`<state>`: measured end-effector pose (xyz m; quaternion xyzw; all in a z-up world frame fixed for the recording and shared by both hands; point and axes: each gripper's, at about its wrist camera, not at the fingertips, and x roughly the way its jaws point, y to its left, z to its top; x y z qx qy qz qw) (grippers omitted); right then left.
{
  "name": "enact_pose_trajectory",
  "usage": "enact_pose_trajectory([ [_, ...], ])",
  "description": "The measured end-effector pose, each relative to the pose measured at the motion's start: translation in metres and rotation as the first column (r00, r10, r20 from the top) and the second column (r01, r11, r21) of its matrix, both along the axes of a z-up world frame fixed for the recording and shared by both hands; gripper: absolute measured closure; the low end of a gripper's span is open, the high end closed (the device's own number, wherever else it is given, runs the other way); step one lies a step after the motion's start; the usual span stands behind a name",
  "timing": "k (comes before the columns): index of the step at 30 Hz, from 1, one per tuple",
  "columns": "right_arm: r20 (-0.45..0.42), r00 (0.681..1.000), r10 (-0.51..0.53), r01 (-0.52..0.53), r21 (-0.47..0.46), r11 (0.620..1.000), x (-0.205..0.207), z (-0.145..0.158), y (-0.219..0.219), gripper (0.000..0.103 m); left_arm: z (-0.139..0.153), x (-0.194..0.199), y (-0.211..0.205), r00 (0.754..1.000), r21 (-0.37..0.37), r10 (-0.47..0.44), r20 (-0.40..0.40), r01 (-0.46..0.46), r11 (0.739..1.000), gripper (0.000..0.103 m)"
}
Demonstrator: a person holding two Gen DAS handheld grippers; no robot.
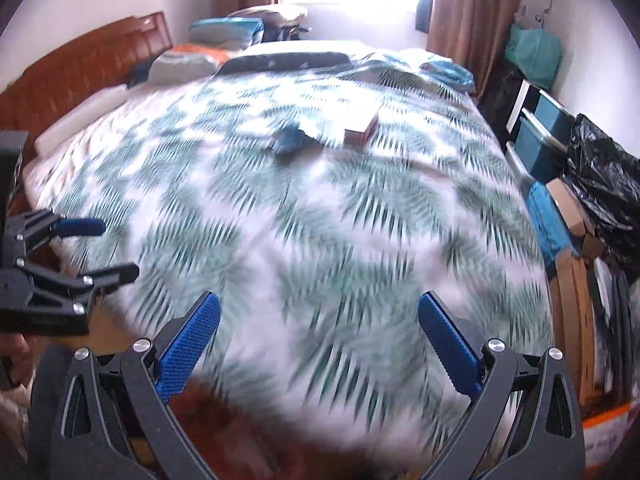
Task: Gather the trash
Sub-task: 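Raise both tools from the bin and approach the bed, then grasp the blue Trolli wrapper with the left tool while the right tool grasps the red ointment box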
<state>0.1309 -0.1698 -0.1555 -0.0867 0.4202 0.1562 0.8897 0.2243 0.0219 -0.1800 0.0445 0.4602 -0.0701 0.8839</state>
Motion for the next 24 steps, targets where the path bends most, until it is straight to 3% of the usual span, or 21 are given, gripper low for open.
enact_pose_trajectory([
  [6,0.039,0.999,-0.019,0.02,-0.034,0.999,0.118,-0.008,0.026,0.005,-0.004,0.11,0.012,0.999,-0.037,0.025,0.041,-0.024,0.999,0.011],
  [12,0.051,0.997,-0.063,0.065,-0.046,0.997,0.237,-0.035,0.052,0.005,-0.031,0.201,0.005,0.999,0.051,0.005,0.035,-0.007,0.999,0.009],
  [15,0.028,0.996,-0.084,0.085,-0.045,0.995,0.287,-0.053,0.062,0.005,-0.046,0.237,0.005,1.0,0.061,0.004,0.017,-0.005,0.998,0.009],
  [22,0.015,0.993,-0.116,0.117,-0.086,0.989,0.359,-0.091,0.079,0.009,-0.065,0.274,0.01,1.0,0.006,0.013,0.018,-0.013,1.0,0.009],
  [24,-0.003,0.994,-0.114,0.113,-0.095,0.989,0.372,-0.101,0.082,0.018,-0.068,0.279,0.008,1.0,-0.008,0.001,0.02,-0.001,1.0,0.009],
])
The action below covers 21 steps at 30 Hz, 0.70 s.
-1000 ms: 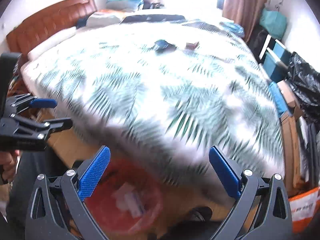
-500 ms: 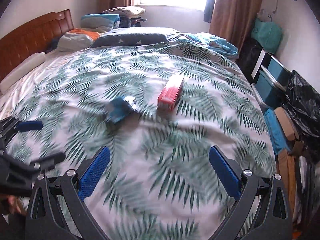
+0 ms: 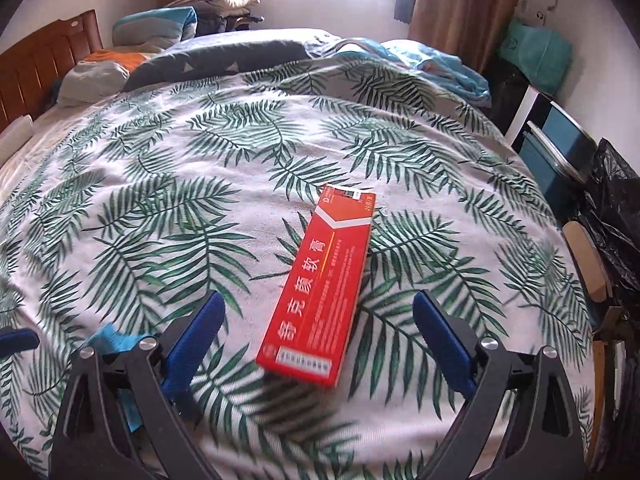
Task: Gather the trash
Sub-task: 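Grasp the blue Trolli wrapper with the left tool while the right tool grasps the red ointment box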
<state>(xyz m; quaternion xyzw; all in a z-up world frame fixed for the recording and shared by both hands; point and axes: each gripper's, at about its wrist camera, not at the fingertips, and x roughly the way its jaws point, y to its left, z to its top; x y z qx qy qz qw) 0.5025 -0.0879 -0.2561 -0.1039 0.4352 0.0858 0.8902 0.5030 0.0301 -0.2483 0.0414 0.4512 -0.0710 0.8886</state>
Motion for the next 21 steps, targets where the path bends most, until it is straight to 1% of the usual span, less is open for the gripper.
enact_pose_trajectory([
  [1,-0.007,1.0,0.003,-0.003,-0.003,1.0,0.004,-0.004,0.001,0.022,-0.002,0.002,-0.001,1.0,-0.002,-0.003,0.004,0.003,1.0,0.009],
  [2,-0.015,1.0,0.007,-0.007,-0.008,1.0,0.007,-0.007,0.002,0.037,-0.004,0.005,-0.003,1.0,0.001,-0.006,0.006,0.006,1.0,0.007],
  [3,-0.03,0.999,0.013,-0.013,-0.018,1.0,0.011,-0.012,0.003,0.054,-0.006,0.008,-0.005,1.0,0.006,-0.009,0.005,0.009,1.0,0.006],
  [6,-0.022,1.0,0.02,-0.02,-0.022,1.0,0.011,-0.015,-0.001,0.056,-0.011,0.016,-0.008,1.0,0.007,-0.007,0.004,0.007,1.0,0.006],
  [8,-0.022,0.999,0.024,-0.024,0.002,1.0,0.009,-0.014,-0.008,0.056,-0.014,0.022,-0.011,1.0,0.007,-0.005,0.003,0.005,1.0,0.006],
  [10,-0.014,0.999,0.041,-0.041,0.013,0.999,0.001,-0.012,-0.018,0.057,-0.016,0.026,-0.015,1.0,0.017,0.001,0.011,-0.001,1.0,0.006],
  [12,-0.01,0.998,0.054,-0.054,0.021,0.998,-0.007,-0.01,-0.024,0.057,-0.021,0.032,-0.017,1.0,0.024,0.009,0.002,-0.009,1.0,0.006],
  [14,-0.003,0.998,0.066,-0.066,0.03,0.997,-0.015,-0.007,-0.032,0.058,-0.024,0.037,-0.016,1.0,-0.003,0.011,-0.007,-0.011,1.0,0.007],
  [16,0.003,0.997,0.077,-0.077,0.02,0.997,-0.021,-0.006,-0.034,0.058,-0.025,0.04,-0.016,1.0,-0.024,0.011,-0.016,-0.011,1.0,0.014],
  [17,0.005,0.997,0.083,-0.083,0.016,0.996,-0.024,-0.006,-0.035,0.058,-0.027,0.042,-0.016,1.0,-0.028,0.013,-0.025,-0.013,1.0,0.02],
  [19,0.003,0.995,0.095,-0.095,0.02,0.995,-0.029,-0.006,-0.037,0.058,-0.028,0.044,-0.016,1.0,-0.034,0.015,-0.028,-0.016,0.999,0.021],
  [21,0.003,0.995,0.098,-0.099,0.026,0.995,-0.031,-0.006,-0.038,0.058,-0.027,0.044,-0.018,1.0,-0.045,0.007,-0.02,-0.008,0.999,0.024],
])
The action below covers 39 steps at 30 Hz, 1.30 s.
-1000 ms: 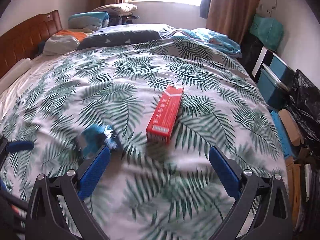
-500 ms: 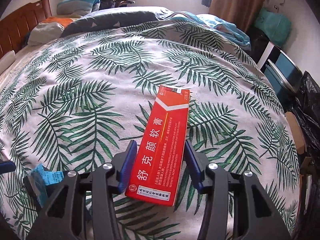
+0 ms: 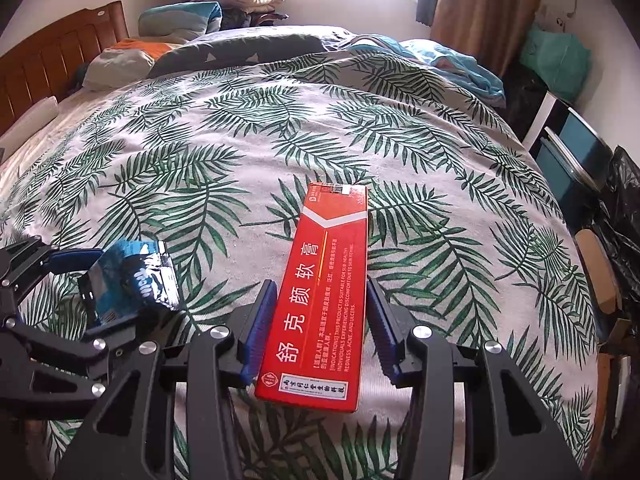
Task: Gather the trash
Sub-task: 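Grasp the blue Trolli wrapper with the left tool while the right tool grasps the red ointment box, then carry the wrapper and red box over the red bin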
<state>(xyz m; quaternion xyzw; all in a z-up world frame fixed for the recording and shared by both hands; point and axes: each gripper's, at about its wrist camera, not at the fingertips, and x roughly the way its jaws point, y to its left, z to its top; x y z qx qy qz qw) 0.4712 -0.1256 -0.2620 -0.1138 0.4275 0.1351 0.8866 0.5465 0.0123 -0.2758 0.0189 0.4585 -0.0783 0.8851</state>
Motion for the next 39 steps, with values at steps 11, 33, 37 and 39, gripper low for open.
enact_pose_trajectory([
  [11,-0.014,1.0,0.006,-0.005,0.029,1.0,-0.011,-0.002,-0.002,0.059,0.007,-0.016,-0.006,0.999,0.005,-0.034,0.037,0.034,0.999,0.041],
  [33,-0.025,0.999,0.036,-0.033,0.105,0.994,-0.123,0.035,-0.023,0.059,0.045,-0.112,-0.008,0.998,-0.024,-0.044,0.036,0.045,0.999,0.043],
  [37,-0.019,0.999,0.051,-0.048,0.113,0.992,-0.157,0.05,-0.023,0.059,0.054,-0.149,-0.009,0.999,-0.028,-0.045,0.03,0.046,0.999,0.043],
  [39,-0.014,0.998,0.057,-0.055,0.118,0.991,-0.174,0.057,-0.024,0.06,0.06,-0.17,-0.01,0.998,-0.025,-0.05,0.031,0.05,0.998,0.043],
])
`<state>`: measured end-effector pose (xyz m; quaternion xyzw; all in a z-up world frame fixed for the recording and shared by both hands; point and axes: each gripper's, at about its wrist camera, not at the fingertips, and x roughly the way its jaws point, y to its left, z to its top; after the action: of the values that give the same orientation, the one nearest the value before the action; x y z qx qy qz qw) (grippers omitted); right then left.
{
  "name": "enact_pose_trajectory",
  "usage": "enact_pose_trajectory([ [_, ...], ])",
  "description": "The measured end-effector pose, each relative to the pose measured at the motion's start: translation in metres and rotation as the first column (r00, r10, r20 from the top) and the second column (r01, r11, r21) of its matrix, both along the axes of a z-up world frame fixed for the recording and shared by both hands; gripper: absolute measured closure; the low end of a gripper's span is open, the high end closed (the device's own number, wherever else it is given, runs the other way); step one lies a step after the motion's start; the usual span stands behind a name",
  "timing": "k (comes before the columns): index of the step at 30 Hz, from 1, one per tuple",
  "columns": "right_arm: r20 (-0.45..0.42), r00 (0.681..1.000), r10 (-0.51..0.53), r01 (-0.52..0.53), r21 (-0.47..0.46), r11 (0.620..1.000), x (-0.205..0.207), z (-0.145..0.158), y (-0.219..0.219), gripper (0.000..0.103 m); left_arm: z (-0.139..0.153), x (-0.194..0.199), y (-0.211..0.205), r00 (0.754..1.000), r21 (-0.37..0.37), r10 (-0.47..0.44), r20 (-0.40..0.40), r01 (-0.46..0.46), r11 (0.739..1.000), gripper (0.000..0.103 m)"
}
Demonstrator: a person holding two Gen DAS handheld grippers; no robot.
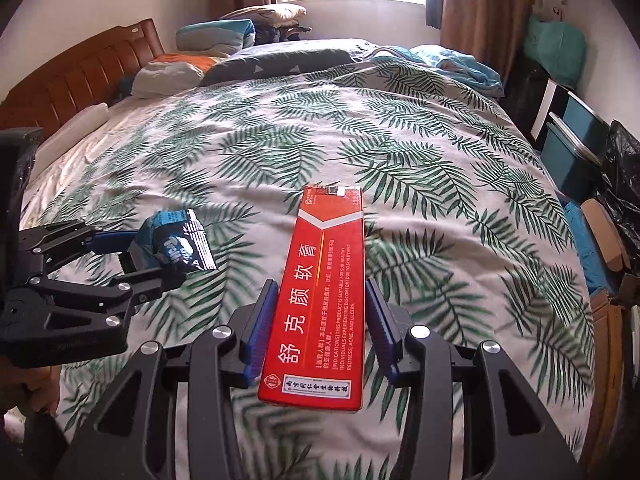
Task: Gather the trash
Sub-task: 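Carry the wrapper and red box over the red bin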
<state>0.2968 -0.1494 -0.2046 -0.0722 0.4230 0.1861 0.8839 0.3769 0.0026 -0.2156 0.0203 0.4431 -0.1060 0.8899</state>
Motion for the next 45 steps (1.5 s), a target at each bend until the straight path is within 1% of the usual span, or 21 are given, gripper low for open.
enact_pose_trajectory([
  [3,0.008,1.0,0.01,-0.01,0.008,1.0,-0.029,0.013,0.0,0.06,0.008,-0.027,-0.002,1.0,0.006,-0.01,0.002,0.01,1.0,0.043],
  [11,0.011,1.0,0.028,-0.029,0.041,0.999,-0.104,0.038,-0.008,0.06,0.032,-0.104,0.001,1.0,-0.019,-0.013,0.006,0.013,1.0,0.043],
  [16,0.016,0.999,0.048,-0.049,0.062,0.997,-0.159,0.053,-0.013,0.06,0.046,-0.163,0.003,0.999,-0.015,-0.029,0.013,0.03,0.999,0.043],
  [22,0.014,0.997,0.081,-0.082,0.088,0.993,-0.226,0.061,-0.018,0.06,0.049,-0.237,0.005,0.999,-0.012,-0.042,-0.003,0.042,0.999,0.043],
  [27,-0.022,0.994,0.104,-0.101,0.111,0.989,-0.28,0.051,-0.023,0.06,0.038,-0.293,0.002,0.998,-0.021,-0.054,-0.044,0.053,0.998,0.043],
  [32,-0.077,0.989,0.123,-0.114,0.111,0.987,-0.323,0.027,-0.029,0.06,0.014,-0.34,-0.003,0.992,-0.035,-0.067,-0.102,0.064,0.997,0.043],
  [35,-0.124,0.983,0.138,-0.126,0.1,0.987,-0.344,0.006,-0.031,0.06,-0.009,-0.359,-0.007,0.985,-0.031,-0.072,-0.155,0.068,0.997,0.043],
  [36,-0.148,0.979,0.143,-0.131,0.089,0.987,-0.352,-0.006,-0.031,0.06,-0.016,-0.364,-0.007,0.983,-0.032,-0.075,-0.171,0.07,0.997,0.043],
  [38,-0.18,0.973,0.147,-0.134,0.079,0.988,-0.359,-0.022,-0.031,0.06,-0.037,-0.372,-0.01,0.973,-0.02,-0.079,-0.217,0.076,0.997,0.043],
  [39,-0.21,0.966,0.148,-0.136,0.071,0.988,-0.363,-0.036,-0.031,0.06,-0.048,-0.374,-0.011,0.967,-0.014,-0.08,-0.24,0.079,0.997,0.043],
  [41,-0.244,0.958,0.149,-0.14,0.053,0.989,-0.368,-0.053,-0.029,0.06,-0.074,-0.377,-0.014,0.953,0.006,-0.082,-0.292,0.088,0.996,0.043],
  [44,-0.311,0.938,0.153,-0.153,0.024,0.988,-0.369,-0.083,-0.024,0.06,-0.109,-0.375,-0.014,0.931,0.018,-0.077,-0.357,0.09,0.996,0.043],
  [45,-0.344,0.925,0.158,-0.166,0.008,0.986,-0.368,-0.098,-0.02,0.06,-0.121,-0.374,-0.013,0.923,0.024,-0.073,-0.378,0.089,0.996,0.043],
])
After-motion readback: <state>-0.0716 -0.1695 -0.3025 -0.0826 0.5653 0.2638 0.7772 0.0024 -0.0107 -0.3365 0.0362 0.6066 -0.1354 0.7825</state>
